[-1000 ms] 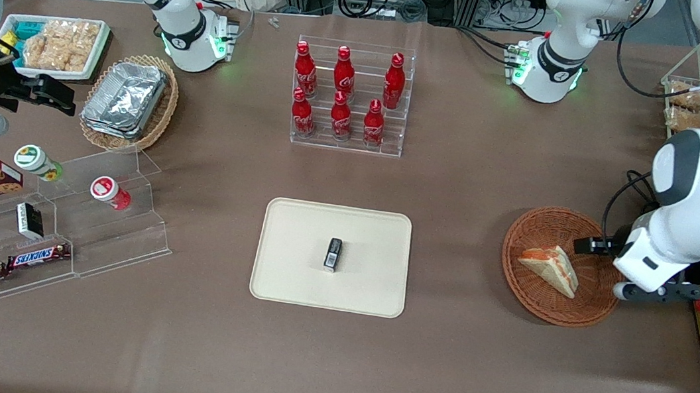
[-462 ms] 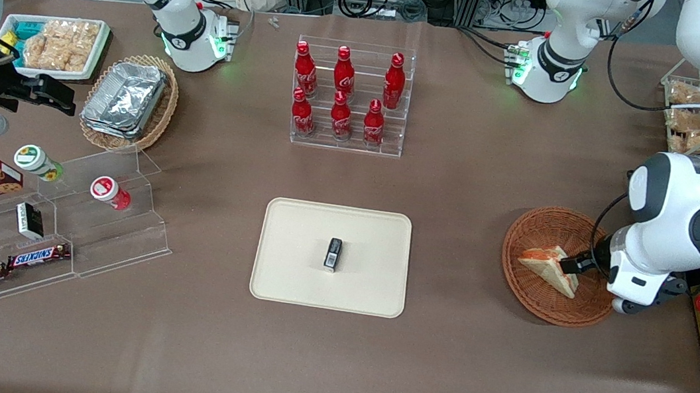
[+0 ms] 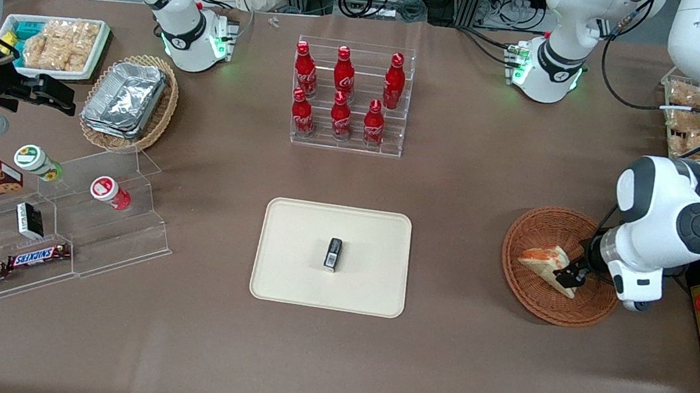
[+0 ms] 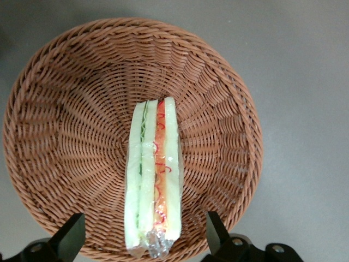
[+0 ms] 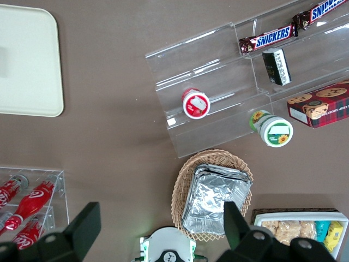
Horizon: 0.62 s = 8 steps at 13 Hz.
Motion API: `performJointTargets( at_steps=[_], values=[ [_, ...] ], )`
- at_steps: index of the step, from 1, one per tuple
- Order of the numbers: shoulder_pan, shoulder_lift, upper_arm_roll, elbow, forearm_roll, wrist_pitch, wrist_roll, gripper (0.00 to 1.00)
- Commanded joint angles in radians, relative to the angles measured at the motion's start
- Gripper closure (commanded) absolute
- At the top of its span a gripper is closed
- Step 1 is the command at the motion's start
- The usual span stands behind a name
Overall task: Place sandwich from basket to tray
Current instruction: 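Lower the open left gripper around the wrapped sandwich and close it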
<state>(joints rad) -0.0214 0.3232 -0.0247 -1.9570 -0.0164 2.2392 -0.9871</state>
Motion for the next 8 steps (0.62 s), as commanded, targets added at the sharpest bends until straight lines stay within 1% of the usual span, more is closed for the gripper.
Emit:
performJointTargets(
  at_steps=[1, 3, 8],
  values=[
    [-0.003, -0.009, 0.002, -0.08, -0.013, 0.11, -0.071, 0.0],
    [-0.002, -0.009, 0.002, -0.112, -0.013, 0.141, -0.076, 0.0],
    [-0.009, -0.004, 0.002, -0.138, -0.01, 0.181, -0.088, 0.01]
  ],
)
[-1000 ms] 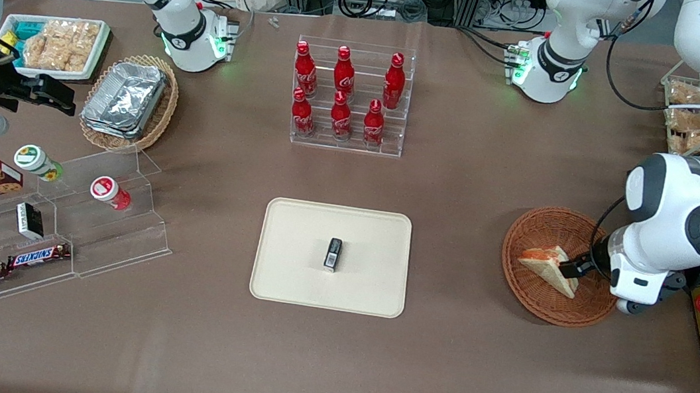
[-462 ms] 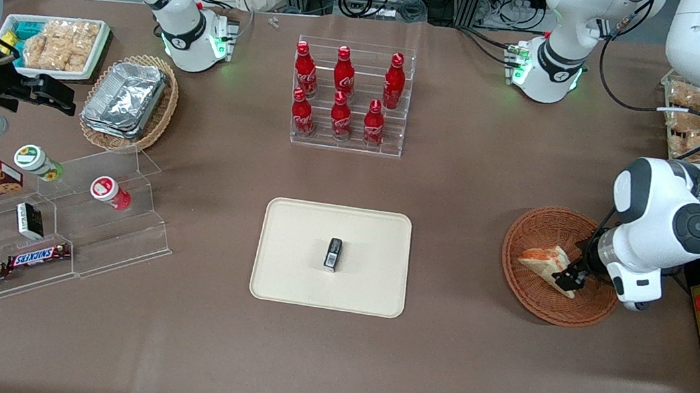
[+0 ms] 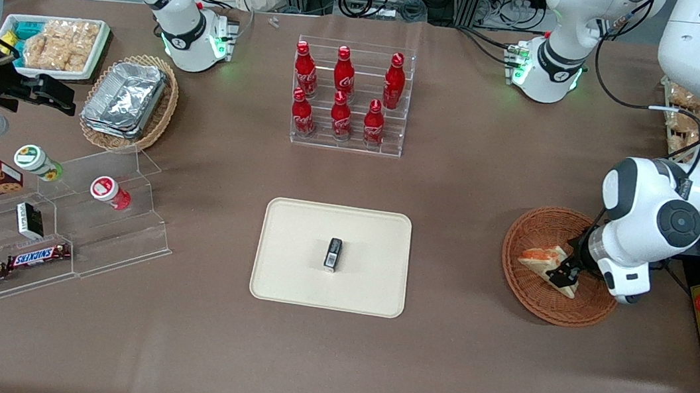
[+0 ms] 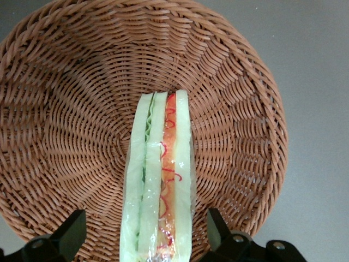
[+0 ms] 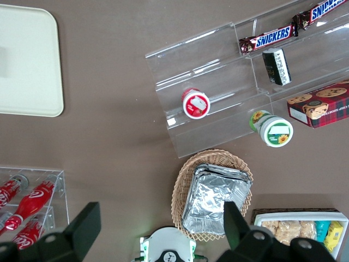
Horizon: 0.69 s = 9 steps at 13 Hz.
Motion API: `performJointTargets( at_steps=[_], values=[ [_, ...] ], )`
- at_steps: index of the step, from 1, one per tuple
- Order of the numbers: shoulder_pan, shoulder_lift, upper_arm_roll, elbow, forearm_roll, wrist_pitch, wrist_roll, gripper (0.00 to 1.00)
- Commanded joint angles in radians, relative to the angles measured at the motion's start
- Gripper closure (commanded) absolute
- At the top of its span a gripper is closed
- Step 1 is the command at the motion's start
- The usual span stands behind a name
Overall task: Place sandwich from basket to tray
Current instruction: 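Lower the open left gripper around the wrapped sandwich and close it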
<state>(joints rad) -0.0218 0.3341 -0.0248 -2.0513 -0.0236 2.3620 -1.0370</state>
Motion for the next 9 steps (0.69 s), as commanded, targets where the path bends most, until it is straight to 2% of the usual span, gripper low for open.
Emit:
performJointTargets(
  at_steps=[1, 3, 6, 7, 9],
  values=[
    [-0.009, -0.021, 0.003, -0.058, -0.002, 0.083, -0.051, 0.01],
    [-0.01, -0.023, 0.002, -0.066, -0.001, 0.097, -0.081, 0.13],
    [-0.012, -0.023, 0.002, -0.066, 0.002, 0.097, -0.103, 0.21],
    [-0.018, -0.026, 0.002, -0.067, 0.002, 0.095, -0.103, 0.3],
    [-0.021, -0.032, 0.002, -0.069, 0.002, 0.085, -0.107, 0.65]
  ],
)
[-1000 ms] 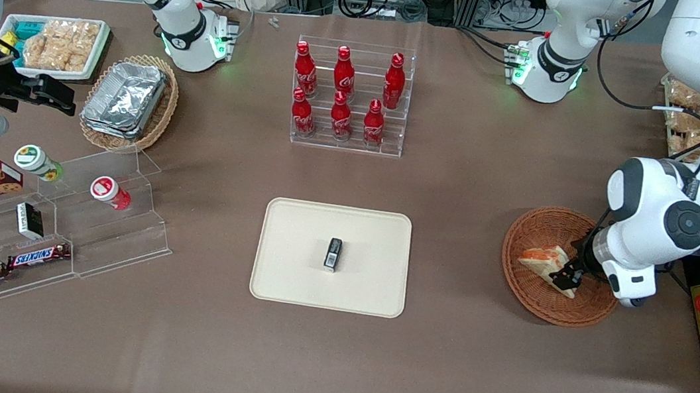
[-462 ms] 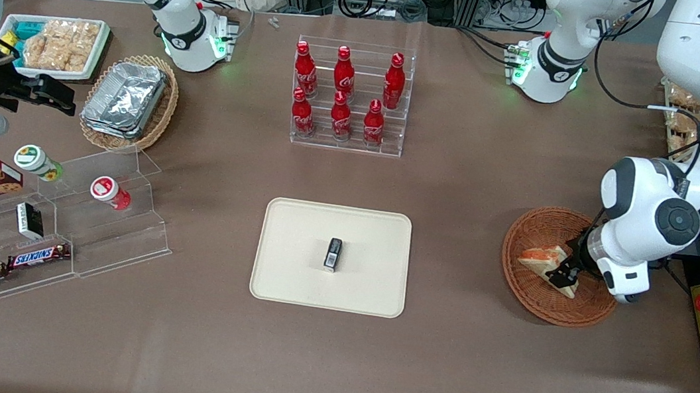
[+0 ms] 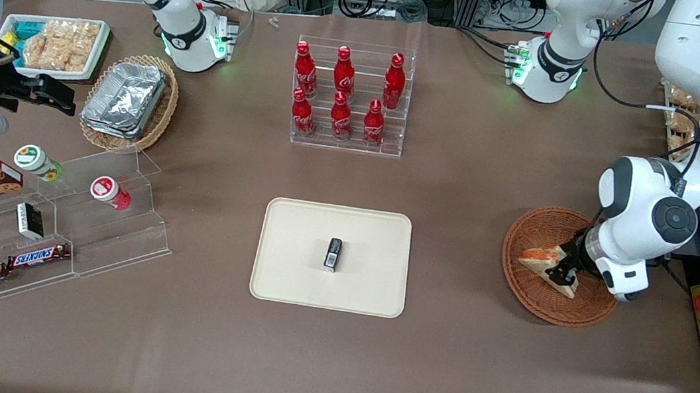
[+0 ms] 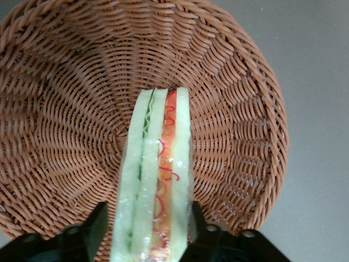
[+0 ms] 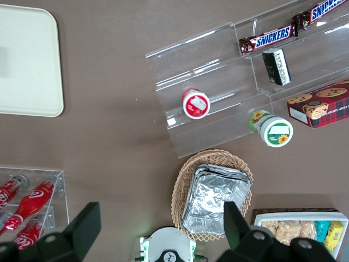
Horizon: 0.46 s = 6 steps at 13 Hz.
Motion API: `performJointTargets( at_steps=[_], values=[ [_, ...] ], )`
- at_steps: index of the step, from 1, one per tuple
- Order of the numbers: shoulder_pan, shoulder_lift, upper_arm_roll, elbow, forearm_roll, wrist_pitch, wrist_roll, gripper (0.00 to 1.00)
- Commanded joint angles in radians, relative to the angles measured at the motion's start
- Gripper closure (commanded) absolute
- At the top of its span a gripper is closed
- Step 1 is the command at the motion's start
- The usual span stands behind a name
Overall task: Place sandwich from basket to tray
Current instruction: 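Lift the sandwich up out of the basket with the left gripper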
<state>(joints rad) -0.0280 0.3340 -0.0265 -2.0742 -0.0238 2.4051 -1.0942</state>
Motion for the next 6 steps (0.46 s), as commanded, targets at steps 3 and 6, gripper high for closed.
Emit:
performJointTargets(
  at_steps=[3, 6],
  values=[
    [-0.024, -0.071, 0.002, -0.027, 0.007, -0.009, -0.047, 1.0],
    [-0.032, -0.156, 0.003, 0.019, 0.015, -0.162, -0.029, 1.0]
  ],
)
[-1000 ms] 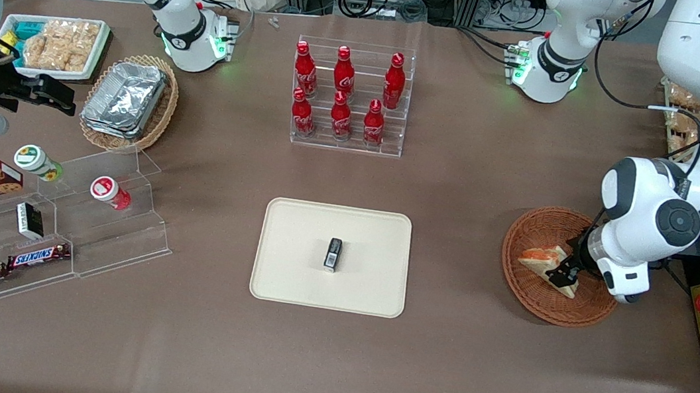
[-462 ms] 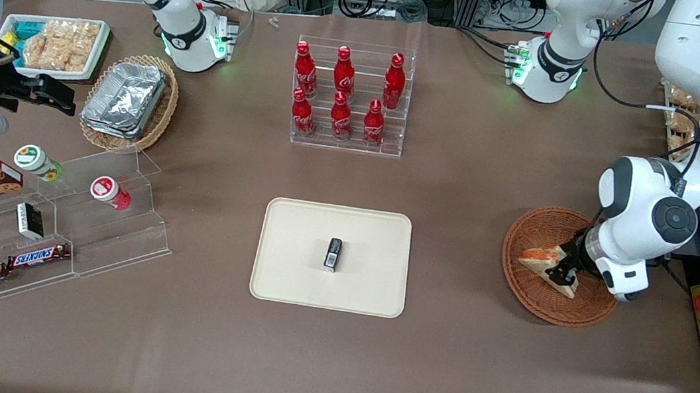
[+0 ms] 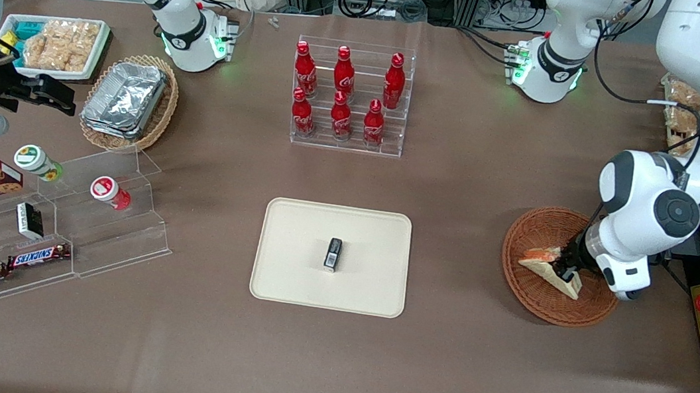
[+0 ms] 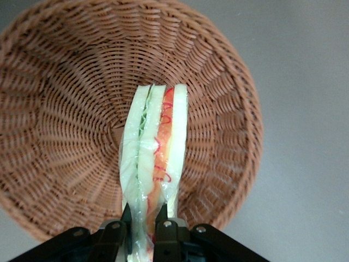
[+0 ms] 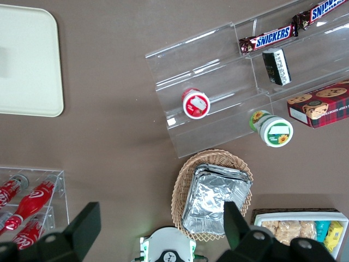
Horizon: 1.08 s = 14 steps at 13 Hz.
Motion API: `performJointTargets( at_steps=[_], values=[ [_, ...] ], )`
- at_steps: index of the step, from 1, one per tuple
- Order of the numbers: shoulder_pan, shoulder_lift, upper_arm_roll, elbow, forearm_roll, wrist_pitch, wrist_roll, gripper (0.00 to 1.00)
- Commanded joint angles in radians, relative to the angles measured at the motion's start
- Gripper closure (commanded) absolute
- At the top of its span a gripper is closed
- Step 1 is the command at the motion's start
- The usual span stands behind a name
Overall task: Place sandwich from basket to tray
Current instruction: 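Lift the sandwich up out of the basket with the left gripper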
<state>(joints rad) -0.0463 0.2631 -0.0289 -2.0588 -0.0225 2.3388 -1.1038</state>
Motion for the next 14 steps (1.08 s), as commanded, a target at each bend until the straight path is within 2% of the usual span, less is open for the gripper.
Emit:
performJointTargets(
  at_steps=[1, 3, 6, 10, 12, 14],
  values=[
    [-0.015, -0.114, 0.006, 0.026, 0.015, -0.163, 0.01, 1.0],
    [-0.017, -0.154, -0.002, 0.104, 0.015, -0.316, 0.07, 1.0],
    [-0.017, -0.153, -0.046, 0.285, 0.015, -0.542, 0.261, 1.0],
    [-0.015, -0.11, -0.1, 0.374, -0.003, -0.599, 0.483, 1.0],
    [-0.05, -0.055, -0.138, 0.457, 0.016, -0.677, 0.507, 1.0],
    [-0.055, -0.05, -0.143, 0.468, 0.01, -0.684, 0.528, 1.0]
  ],
)
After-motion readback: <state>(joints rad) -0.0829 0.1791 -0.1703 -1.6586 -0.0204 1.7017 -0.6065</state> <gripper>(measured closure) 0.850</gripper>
